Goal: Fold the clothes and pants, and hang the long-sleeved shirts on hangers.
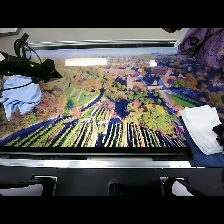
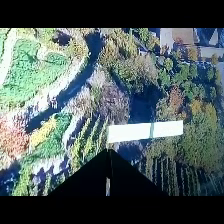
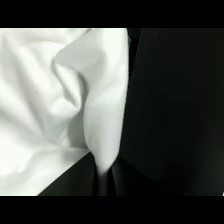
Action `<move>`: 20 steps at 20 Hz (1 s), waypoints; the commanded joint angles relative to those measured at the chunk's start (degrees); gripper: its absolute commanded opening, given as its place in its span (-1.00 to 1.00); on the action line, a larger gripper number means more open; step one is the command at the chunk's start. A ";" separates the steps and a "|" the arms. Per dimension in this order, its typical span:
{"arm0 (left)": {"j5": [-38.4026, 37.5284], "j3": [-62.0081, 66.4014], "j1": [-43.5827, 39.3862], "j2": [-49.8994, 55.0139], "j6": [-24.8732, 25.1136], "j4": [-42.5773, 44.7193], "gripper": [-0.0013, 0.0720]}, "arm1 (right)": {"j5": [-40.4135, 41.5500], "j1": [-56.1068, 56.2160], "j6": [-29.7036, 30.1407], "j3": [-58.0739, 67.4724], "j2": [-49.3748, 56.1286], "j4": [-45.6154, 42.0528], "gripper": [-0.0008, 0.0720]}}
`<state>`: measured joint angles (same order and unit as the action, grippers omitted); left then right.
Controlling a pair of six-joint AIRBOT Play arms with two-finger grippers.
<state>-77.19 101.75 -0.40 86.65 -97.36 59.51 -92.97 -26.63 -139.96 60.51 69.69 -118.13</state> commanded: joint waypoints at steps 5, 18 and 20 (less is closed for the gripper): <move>0.02 0.02 -0.04 -0.04 0.02 0.00 -0.91 | -2.38 0.00 1.16 -0.07 -0.04 -0.85 -0.89; 0.04 0.02 -0.02 -0.02 0.09 0.20 -0.91 | 24.39 0.17 23.28 4.37 -5.09 20.76 -0.55; 0.04 0.02 0.02 -0.04 0.11 1.86 -0.91 | 32.13 1.73 34.10 5.20 -6.84 33.05 -0.80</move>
<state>-77.17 101.75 -0.40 86.65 -97.34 59.88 -75.42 -26.11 -120.33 64.12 65.23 -102.30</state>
